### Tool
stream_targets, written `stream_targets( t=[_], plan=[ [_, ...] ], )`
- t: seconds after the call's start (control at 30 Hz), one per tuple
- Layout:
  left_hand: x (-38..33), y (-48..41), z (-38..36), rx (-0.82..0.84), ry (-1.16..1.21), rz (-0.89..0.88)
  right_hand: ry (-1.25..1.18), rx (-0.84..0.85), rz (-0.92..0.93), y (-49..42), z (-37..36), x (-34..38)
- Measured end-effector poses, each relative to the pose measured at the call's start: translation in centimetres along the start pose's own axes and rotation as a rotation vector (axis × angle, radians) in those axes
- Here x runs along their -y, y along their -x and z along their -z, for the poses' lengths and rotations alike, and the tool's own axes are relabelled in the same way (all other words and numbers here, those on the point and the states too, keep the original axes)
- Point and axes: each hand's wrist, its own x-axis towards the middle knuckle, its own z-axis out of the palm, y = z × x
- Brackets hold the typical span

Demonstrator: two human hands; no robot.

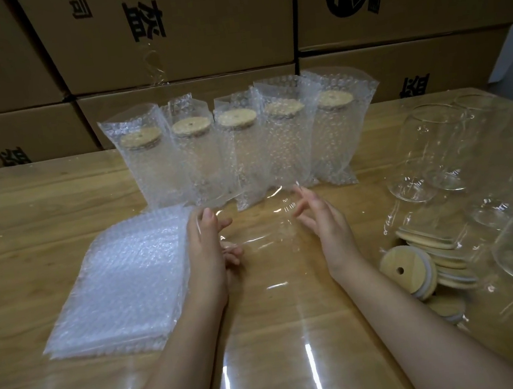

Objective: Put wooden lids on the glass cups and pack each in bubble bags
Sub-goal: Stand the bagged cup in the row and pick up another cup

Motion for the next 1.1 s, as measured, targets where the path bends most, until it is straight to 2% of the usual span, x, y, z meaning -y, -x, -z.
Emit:
stream_targets(
  t=[0.13, 0.23, 0.47, 0.67, 0.83, 1.1],
  plan=[
    [0.2, 0.2, 0.1, 0.029, -0.091, -0.044, -0.102, -0.017, -0.042, -0.3, 0.1, 0.1],
    [0.2, 0.3, 0.1, 0.028, -0.092, -0.032, -0.091, -0.002, -0.033, -0.3, 0.2, 0.0],
    [-0.2, 0.5, -0.1, 0.075, 0.031, 0.037, -0.063, 0.001, -0.021, -0.3, 0.2, -0.1],
    [0.1, -0.1, 0.2, 0.011, 0.095, 0.105, -0.071, 0.005, -0.064, -0.4, 0.1, -0.5],
    [0.2, -0.3, 0.2, -0.017, 0.113, 0.080, 0.013, 0.105, -0.049, -0.1, -0.3, -0.4],
    [0.4, 0.2, -0.3, 0.012, 0.015, -0.037, 0.109, 0.117, 0.034, 0.1, -1.1, -1.0]
  ],
)
